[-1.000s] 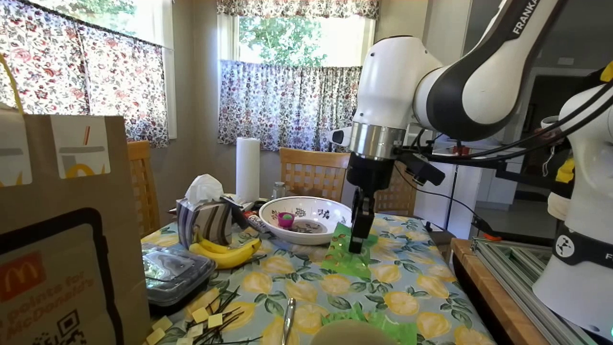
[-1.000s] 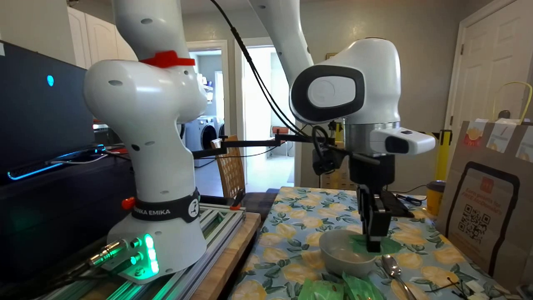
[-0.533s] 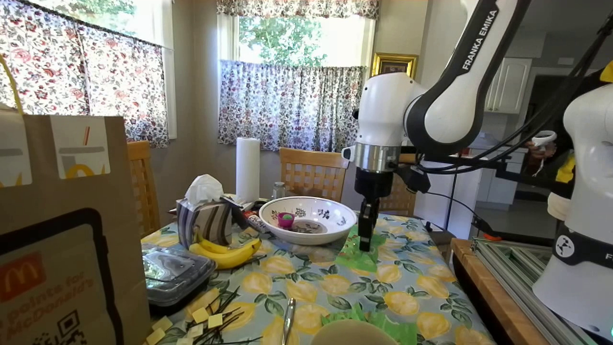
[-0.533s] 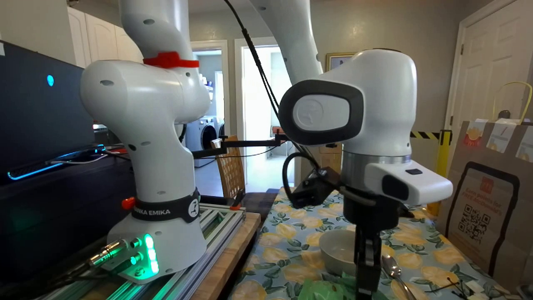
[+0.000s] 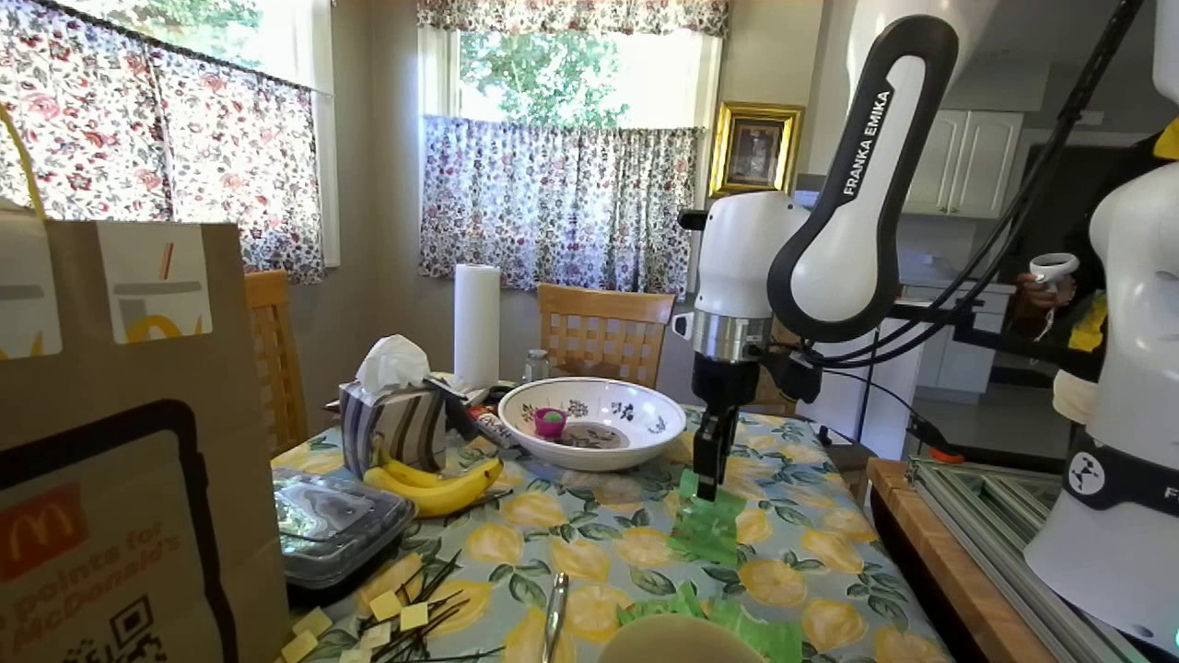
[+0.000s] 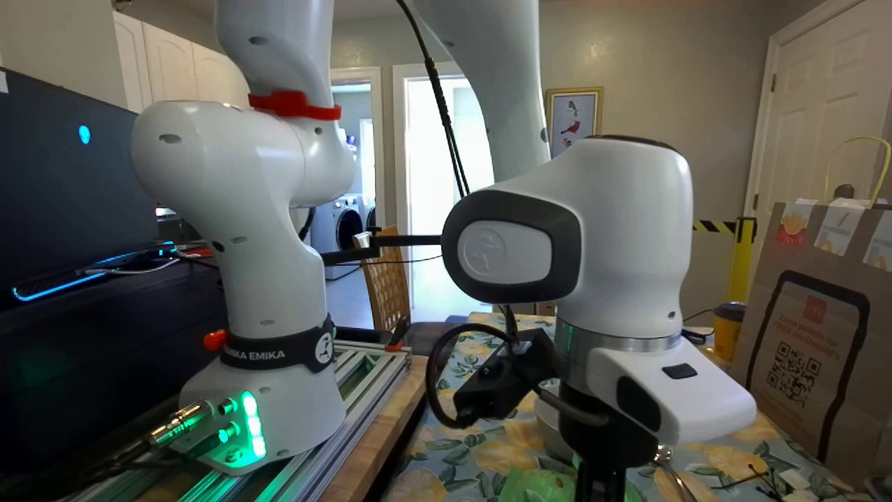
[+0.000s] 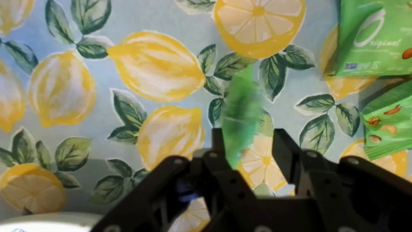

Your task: Take the green packet in the grey bowl out and place it on the table then pick up two green packets and place them in the grey bowl

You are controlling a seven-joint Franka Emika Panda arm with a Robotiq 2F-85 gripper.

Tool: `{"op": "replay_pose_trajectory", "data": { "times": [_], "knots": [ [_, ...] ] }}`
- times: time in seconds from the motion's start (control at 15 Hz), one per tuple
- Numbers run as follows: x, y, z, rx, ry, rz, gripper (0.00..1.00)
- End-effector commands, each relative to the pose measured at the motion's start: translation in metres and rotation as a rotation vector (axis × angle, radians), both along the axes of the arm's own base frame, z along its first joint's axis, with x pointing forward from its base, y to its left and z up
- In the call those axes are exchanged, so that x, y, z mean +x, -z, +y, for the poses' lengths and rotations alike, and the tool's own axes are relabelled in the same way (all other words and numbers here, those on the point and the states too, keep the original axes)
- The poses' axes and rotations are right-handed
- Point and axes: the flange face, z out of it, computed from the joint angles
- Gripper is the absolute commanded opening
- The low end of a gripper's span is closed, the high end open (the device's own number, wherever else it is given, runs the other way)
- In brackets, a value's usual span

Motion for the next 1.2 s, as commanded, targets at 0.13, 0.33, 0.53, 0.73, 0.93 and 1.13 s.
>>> {"op": "replay_pose_trajectory", "data": {
  "times": [0.13,0.33,0.53,0.73,0.93,1.13],
  "knots": [
    [0.007,0.007,0.013,0.006,-0.112,-0.012,0.92],
    [0.018,0.006,0.036,0.002,-0.275,0.015,1.00],
    [0.029,0.007,0.060,0.014,-0.323,0.026,1.00],
    [0.048,0.007,0.083,0.114,-0.124,-0.027,1.00],
    [0.066,0.007,0.098,0.198,0.002,-0.049,1.00],
    [0.068,0.007,0.093,0.232,0.104,-0.040,1.00]
  ]
}}
